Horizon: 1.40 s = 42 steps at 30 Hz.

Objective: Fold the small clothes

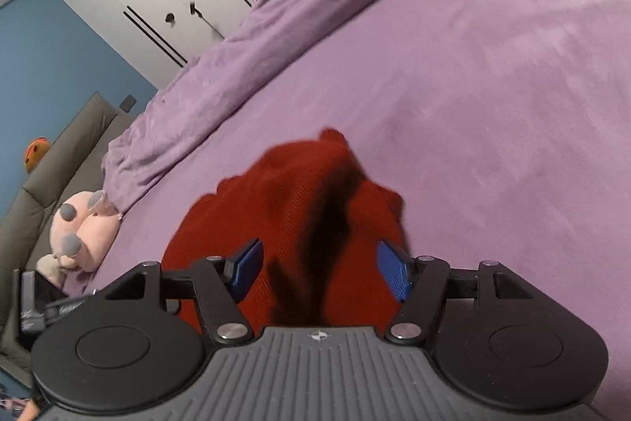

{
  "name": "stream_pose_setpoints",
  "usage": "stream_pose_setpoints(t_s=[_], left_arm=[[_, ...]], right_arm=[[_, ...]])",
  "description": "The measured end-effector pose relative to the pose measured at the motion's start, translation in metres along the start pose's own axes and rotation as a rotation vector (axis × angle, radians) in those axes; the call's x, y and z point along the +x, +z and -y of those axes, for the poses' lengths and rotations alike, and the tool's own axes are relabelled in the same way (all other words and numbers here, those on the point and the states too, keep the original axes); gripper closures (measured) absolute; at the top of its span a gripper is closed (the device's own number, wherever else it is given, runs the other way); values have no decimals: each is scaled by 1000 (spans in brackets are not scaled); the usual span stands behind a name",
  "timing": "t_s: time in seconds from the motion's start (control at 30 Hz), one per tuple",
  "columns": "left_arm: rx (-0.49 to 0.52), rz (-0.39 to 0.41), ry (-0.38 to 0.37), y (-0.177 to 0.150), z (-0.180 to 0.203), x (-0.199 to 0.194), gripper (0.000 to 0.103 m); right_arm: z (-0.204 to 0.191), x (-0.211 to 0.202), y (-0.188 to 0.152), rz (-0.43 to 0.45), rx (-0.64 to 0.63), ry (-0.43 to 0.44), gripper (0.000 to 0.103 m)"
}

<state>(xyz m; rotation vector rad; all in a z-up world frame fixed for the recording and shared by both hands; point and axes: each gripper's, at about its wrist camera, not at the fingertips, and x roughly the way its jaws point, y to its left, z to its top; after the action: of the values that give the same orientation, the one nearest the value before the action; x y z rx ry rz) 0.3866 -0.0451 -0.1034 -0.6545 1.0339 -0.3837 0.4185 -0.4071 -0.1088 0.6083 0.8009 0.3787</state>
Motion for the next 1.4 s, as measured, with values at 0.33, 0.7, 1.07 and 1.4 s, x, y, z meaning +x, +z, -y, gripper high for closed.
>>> stream_pose_setpoints(t_s=[0.33, 0.7, 1.07, 1.4], left_arm=[[-38, -12, -57, 1, -12, 8, 32], [-23, 19, -93, -6, -2, -26, 53], [-60, 11, 101, -79, -46, -141, 48], [62, 220, 291, -50, -2, -168, 41]], right_arm=[[42, 31, 1, -94, 233, 207, 38], [1, 45, -24, -69, 343, 268, 71], [-70, 21, -124, -226, 273, 261, 58], [-177, -19, -99, -33, -149, -115, 71]])
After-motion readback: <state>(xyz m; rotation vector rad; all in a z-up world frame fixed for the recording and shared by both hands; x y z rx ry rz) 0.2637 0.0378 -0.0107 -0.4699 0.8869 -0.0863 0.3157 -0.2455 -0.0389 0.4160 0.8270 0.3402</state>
